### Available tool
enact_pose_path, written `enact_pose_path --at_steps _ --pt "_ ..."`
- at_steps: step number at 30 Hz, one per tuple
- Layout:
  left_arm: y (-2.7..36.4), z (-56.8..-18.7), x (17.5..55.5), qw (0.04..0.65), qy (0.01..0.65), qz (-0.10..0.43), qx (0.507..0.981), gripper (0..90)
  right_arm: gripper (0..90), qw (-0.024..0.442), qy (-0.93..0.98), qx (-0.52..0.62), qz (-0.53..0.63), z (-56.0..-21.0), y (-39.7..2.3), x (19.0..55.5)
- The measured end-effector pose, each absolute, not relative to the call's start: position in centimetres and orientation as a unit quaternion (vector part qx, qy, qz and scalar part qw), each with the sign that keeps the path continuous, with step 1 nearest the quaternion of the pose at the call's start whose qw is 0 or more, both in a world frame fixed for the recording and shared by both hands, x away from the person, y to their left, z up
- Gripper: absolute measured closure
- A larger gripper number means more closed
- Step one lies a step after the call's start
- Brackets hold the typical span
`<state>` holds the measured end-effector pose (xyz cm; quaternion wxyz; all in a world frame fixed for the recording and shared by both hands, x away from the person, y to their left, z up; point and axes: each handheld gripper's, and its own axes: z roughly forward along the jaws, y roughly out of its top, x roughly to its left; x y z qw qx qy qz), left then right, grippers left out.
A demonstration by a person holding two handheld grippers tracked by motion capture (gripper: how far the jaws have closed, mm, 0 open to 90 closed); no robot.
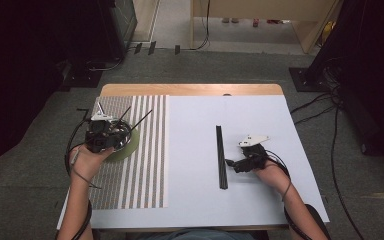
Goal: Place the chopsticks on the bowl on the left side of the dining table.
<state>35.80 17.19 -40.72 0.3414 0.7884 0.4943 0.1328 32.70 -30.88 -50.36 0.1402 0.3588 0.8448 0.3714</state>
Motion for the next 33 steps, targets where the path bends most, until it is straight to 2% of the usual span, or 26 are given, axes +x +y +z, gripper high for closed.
enact_pose_path --at_steps 33 --pt "18.8 -42.4 36.0 0.296 0.495 0.17 0.799 87.2 10.2 0.139 0.845 0.361 0.371 -50.3 -30.9 32.7"
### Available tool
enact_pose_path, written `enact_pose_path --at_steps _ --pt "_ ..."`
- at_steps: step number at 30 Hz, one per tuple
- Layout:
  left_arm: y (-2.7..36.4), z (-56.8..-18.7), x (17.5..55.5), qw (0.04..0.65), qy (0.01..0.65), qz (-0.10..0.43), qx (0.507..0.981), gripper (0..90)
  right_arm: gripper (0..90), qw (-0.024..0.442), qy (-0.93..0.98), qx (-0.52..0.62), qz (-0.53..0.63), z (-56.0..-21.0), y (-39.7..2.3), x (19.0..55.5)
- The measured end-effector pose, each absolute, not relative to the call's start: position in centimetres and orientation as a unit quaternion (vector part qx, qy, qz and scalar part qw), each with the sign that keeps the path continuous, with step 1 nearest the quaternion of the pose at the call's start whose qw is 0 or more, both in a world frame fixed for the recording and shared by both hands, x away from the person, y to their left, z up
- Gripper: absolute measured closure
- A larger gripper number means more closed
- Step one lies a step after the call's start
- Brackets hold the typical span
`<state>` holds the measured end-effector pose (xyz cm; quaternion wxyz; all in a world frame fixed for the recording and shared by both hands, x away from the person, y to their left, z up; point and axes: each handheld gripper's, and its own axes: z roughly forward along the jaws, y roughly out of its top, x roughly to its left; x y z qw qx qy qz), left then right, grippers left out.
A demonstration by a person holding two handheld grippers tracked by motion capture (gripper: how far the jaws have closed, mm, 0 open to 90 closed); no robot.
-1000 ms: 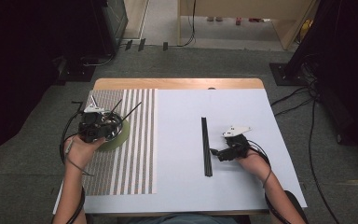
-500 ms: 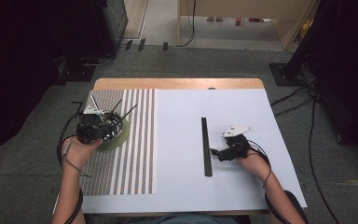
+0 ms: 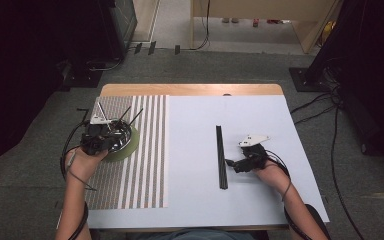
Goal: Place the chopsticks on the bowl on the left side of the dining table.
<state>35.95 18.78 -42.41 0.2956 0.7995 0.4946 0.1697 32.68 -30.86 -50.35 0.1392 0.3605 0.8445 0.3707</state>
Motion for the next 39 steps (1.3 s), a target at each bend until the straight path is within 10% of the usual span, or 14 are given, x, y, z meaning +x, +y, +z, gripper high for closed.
enact_pose_path --at_steps 39 --pt "20.9 -42.5 35.4 0.281 0.537 0.176 0.775 86.3 10.2 0.14 0.845 0.359 0.372 -50.4 -30.9 32.7"
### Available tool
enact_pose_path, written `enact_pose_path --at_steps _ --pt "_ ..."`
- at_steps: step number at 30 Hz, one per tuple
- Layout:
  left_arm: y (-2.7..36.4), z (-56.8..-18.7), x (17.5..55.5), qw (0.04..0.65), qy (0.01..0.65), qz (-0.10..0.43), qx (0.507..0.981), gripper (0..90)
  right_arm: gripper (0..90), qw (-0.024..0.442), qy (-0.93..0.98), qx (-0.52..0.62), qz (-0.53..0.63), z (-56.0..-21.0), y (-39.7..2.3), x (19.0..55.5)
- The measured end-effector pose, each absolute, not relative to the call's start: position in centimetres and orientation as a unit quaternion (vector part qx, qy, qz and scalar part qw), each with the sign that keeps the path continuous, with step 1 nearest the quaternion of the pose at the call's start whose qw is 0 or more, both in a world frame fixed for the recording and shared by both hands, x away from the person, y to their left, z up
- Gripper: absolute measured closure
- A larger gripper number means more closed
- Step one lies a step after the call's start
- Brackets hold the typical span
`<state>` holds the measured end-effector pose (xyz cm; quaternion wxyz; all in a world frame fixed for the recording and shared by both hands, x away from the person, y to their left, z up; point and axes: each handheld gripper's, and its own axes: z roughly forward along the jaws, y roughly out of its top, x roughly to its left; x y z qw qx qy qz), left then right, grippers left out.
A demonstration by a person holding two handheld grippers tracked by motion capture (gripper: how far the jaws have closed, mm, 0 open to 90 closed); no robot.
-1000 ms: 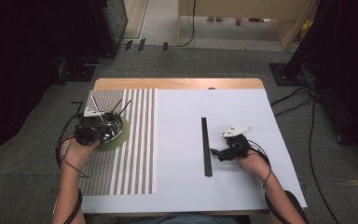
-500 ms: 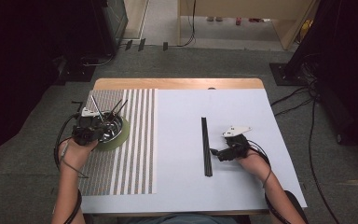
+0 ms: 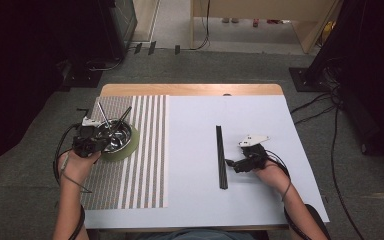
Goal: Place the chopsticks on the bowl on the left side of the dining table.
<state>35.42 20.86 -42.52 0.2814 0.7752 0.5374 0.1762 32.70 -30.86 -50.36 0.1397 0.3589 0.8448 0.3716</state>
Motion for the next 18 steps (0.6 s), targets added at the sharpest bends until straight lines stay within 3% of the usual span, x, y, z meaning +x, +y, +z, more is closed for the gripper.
enact_pose_path --at_steps 12,18 --pt "21.2 -41.2 35.0 0.302 0.521 0.208 0.771 63.5 10.2 0.14 0.845 0.359 0.371 -50.4 -30.9 32.7" --pt "21.9 -41.9 35.2 0.293 0.531 0.204 0.768 59.4 10.2 0.14 0.845 0.359 0.371 -50.4 -30.9 32.7"
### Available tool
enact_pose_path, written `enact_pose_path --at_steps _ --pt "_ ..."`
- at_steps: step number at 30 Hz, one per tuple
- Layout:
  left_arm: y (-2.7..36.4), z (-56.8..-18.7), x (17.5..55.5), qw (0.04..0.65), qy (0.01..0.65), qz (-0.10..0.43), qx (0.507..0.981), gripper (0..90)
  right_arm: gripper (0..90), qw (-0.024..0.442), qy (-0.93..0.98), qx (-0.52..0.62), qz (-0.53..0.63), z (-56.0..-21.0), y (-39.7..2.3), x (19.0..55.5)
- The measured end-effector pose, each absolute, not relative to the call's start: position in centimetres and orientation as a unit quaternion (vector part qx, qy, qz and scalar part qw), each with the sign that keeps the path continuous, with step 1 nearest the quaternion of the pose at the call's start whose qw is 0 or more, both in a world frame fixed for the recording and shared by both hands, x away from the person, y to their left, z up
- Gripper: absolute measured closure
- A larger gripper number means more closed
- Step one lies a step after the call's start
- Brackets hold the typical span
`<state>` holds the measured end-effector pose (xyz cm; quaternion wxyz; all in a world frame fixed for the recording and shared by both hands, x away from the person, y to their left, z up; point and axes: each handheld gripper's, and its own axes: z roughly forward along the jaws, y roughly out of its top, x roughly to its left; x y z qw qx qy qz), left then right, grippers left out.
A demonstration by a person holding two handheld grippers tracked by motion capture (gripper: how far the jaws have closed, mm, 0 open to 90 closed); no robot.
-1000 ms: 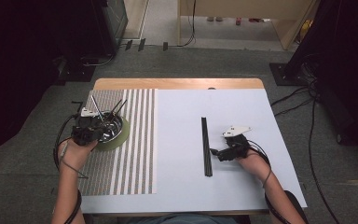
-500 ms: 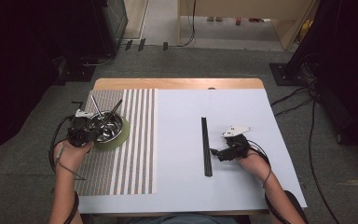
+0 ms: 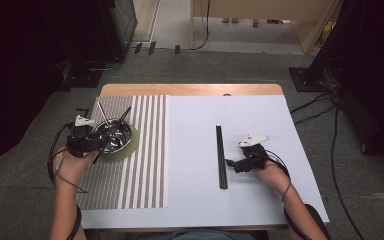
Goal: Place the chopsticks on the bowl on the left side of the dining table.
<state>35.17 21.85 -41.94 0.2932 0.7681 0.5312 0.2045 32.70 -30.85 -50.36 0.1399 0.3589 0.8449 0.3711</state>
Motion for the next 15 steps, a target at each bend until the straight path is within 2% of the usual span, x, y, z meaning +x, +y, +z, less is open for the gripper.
enact_pose_path --at_steps 3,15 --pt "21.82 -42.34 35.37 0.29 0.535 0.204 0.767 59.9 10.2 0.14 0.845 0.359 0.371 -50.36 -30.86 32.69" --pt "21.44 -43.03 35.81 0.273 0.535 0.199 0.774 72.3 10.2 0.14 0.845 0.359 0.371 -50.35 -30.85 32.69"
